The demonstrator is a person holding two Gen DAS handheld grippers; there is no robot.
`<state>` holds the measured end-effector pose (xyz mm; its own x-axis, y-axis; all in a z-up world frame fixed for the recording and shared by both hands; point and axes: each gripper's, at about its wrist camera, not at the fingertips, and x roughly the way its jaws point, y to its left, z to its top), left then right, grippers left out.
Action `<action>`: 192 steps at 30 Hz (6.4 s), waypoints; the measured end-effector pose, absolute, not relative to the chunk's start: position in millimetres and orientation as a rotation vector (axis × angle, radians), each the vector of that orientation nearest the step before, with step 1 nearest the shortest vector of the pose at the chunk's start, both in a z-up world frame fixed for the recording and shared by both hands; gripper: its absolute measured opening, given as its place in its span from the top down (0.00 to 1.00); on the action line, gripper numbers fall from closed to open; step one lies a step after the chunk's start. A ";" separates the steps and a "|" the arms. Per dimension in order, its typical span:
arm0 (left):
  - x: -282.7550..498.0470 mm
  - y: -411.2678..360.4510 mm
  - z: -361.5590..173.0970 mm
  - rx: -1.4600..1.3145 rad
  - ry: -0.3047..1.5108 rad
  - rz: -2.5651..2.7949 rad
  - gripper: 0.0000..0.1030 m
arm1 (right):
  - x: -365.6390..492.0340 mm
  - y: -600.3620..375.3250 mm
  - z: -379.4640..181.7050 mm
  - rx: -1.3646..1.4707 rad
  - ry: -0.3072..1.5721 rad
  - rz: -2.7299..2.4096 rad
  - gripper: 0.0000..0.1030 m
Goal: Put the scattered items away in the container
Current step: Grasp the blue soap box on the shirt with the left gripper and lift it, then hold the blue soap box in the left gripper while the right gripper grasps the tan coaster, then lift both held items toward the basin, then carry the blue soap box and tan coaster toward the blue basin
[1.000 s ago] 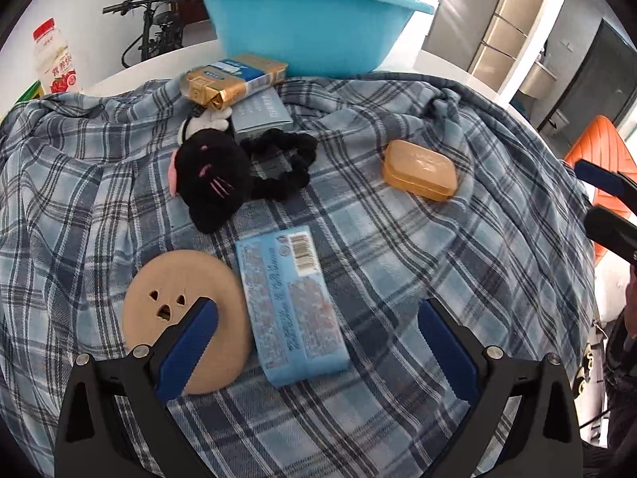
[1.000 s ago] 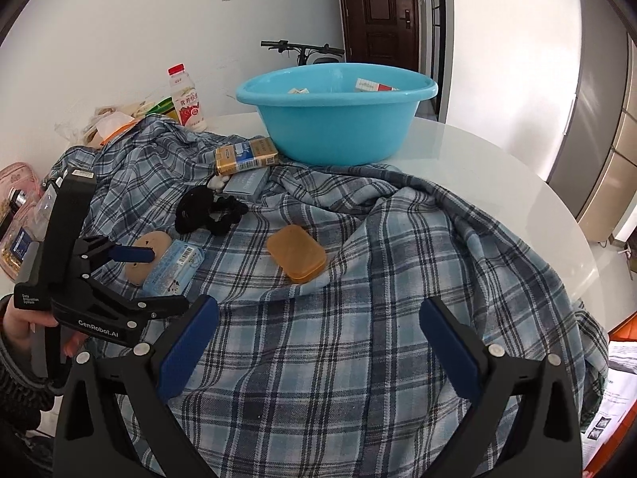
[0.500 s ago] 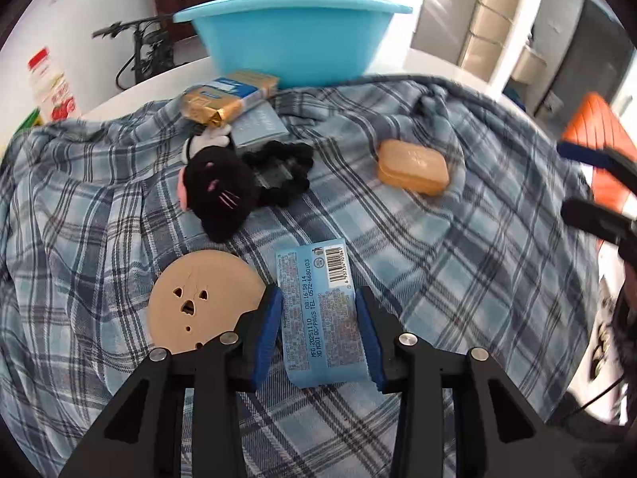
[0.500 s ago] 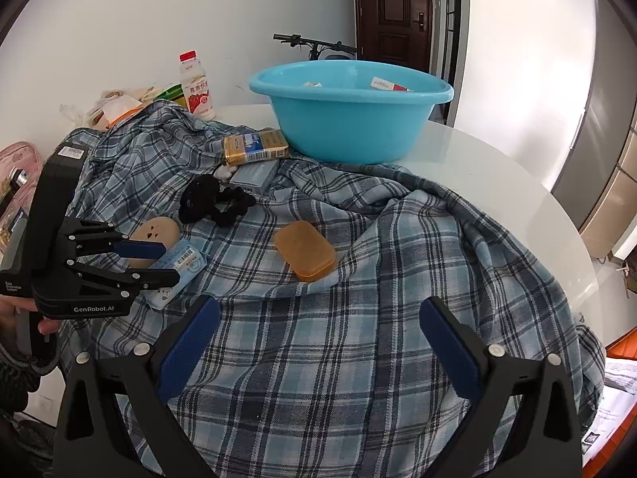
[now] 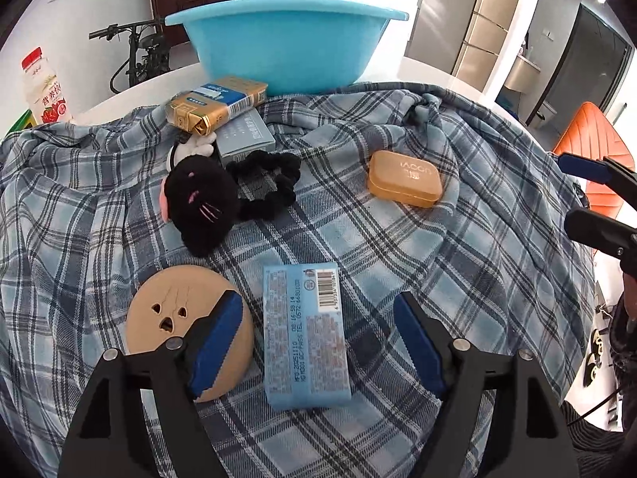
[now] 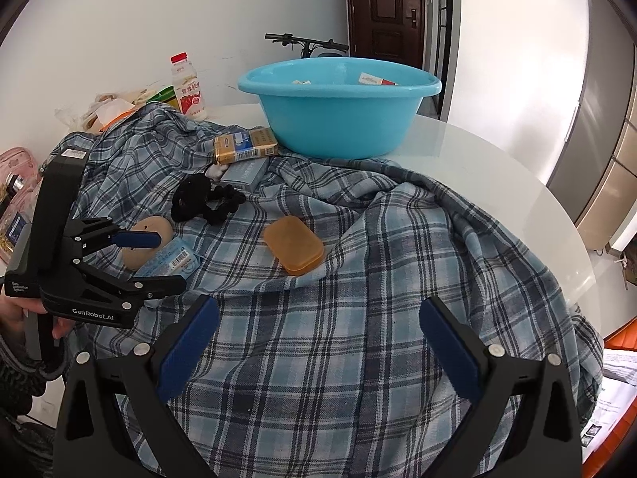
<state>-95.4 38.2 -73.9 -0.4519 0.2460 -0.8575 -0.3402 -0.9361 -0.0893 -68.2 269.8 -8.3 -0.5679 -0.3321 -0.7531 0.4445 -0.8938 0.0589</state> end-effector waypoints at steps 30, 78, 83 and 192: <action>-67.7 12.3 -69.1 -1.429 0.124 2.416 0.60 | -68.5 272.9 -6.8 1.161 0.136 -2.415 0.03; -65.4 -108.7 -70.4 -1.483 -0.011 2.586 0.60 | -87.2 53.5 -76.6 1.121 0.532 -1.870 0.25; -66.3 -100.1 -65.4 -1.466 0.009 2.573 0.60 | -82.2 73.9 -67.6 1.128 0.480 -1.883 0.25; -94.2 34.6 -53.4 -1.454 0.225 2.352 0.60 | -53.4 239.5 -32.2 1.041 0.282 -2.306 0.26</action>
<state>-94.2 34.6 -53.4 -0.4024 0.2218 -0.8882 -0.3863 -0.9208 -0.0549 -53.4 239.5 -32.2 -0.5222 -0.4251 -0.7393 0.5908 -0.8055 0.0458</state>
